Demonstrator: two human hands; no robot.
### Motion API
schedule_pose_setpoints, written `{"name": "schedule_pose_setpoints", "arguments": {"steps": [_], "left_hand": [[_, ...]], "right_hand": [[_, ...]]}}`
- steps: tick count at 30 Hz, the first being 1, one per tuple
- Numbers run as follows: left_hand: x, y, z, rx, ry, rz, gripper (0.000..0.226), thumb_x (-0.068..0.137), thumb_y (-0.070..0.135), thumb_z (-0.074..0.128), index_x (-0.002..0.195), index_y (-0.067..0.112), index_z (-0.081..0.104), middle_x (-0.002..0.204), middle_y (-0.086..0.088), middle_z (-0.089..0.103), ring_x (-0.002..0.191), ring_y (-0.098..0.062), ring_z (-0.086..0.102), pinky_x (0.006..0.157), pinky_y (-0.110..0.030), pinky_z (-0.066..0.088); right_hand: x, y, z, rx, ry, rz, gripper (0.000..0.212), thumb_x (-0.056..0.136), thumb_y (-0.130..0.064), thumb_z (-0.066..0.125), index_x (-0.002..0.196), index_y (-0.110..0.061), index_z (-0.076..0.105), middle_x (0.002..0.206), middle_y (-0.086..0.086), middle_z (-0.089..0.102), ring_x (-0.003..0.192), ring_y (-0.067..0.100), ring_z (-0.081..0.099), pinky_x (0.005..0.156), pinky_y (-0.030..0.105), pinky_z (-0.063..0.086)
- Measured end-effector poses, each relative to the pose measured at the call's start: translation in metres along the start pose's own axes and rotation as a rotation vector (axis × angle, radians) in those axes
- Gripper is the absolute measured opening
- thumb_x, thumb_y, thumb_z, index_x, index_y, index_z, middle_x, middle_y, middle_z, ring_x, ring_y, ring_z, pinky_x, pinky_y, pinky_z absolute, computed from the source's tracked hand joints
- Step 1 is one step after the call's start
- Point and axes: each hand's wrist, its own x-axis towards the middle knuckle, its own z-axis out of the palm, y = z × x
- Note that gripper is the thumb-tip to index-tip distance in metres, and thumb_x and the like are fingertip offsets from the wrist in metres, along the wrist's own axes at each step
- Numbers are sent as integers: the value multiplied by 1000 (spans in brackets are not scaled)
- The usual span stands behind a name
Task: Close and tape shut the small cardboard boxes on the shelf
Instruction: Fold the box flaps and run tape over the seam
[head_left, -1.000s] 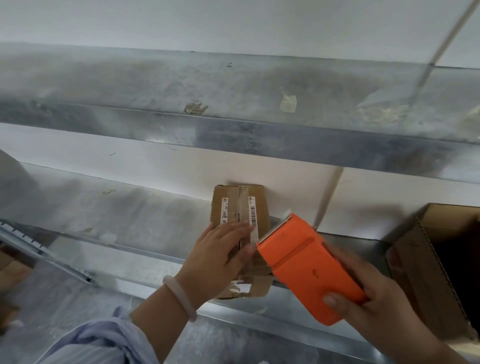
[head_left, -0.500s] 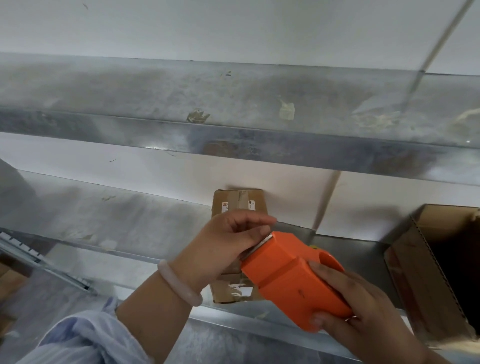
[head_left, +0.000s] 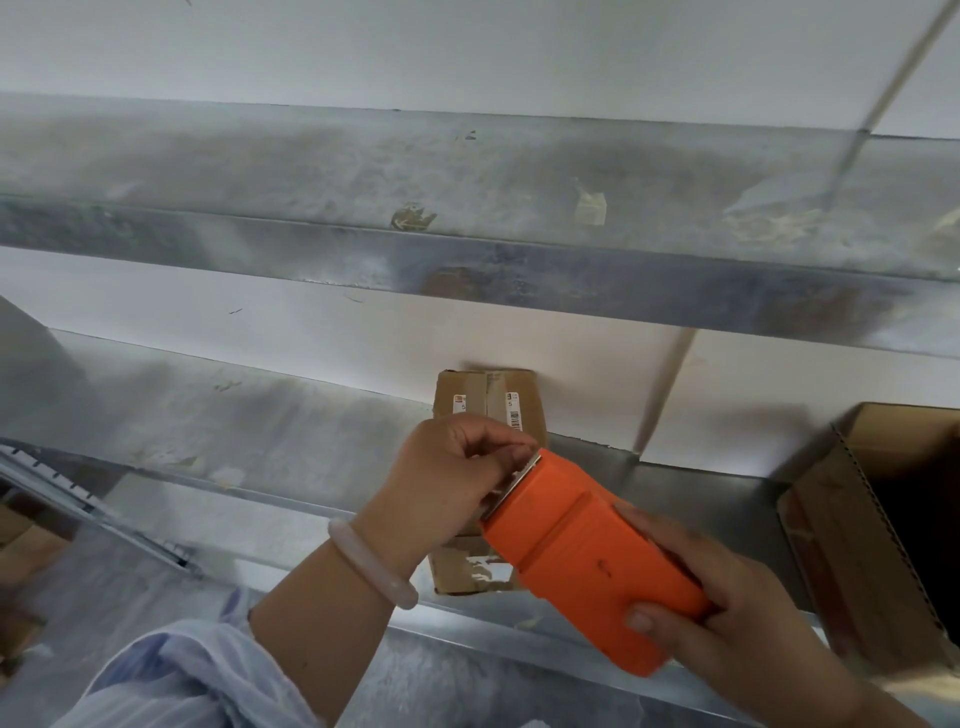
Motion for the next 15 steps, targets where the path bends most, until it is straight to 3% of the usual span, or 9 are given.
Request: {"name": "schedule_pose_setpoints", "arguments": {"steps": [6, 11, 15], "left_hand": [[-8, -11, 4, -33, 115, -73, 15, 89, 10, 69, 82, 22, 76, 70, 5, 73, 58, -7, 66, 53, -17, 51], [-9, -16, -18, -126, 242, -83, 10, 89, 6, 67, 93, 11, 74, 78, -4, 75, 72, -21, 74, 68, -33, 61], [-15, -27, -34, -239, 330, -126, 11, 91, 5, 63, 92, 11, 72, 79, -5, 75, 74, -24, 74, 69, -35, 60]], "right_hand": [[7, -9, -13, 160, -100, 76, 64, 66, -74, 68, 126, -61, 51, 117, -25, 65, 100, 0, 66, 79, 12, 51], [1, -7, -27, 154, -177, 125, 61, 63, -71, 73, 121, -61, 55, 116, -24, 66, 100, 0, 67, 78, 14, 53], [0, -2, -44, 146, -224, 200, 58, 58, -66, 78, 112, -64, 59, 106, -22, 71, 93, 1, 70, 75, 13, 53]]}}
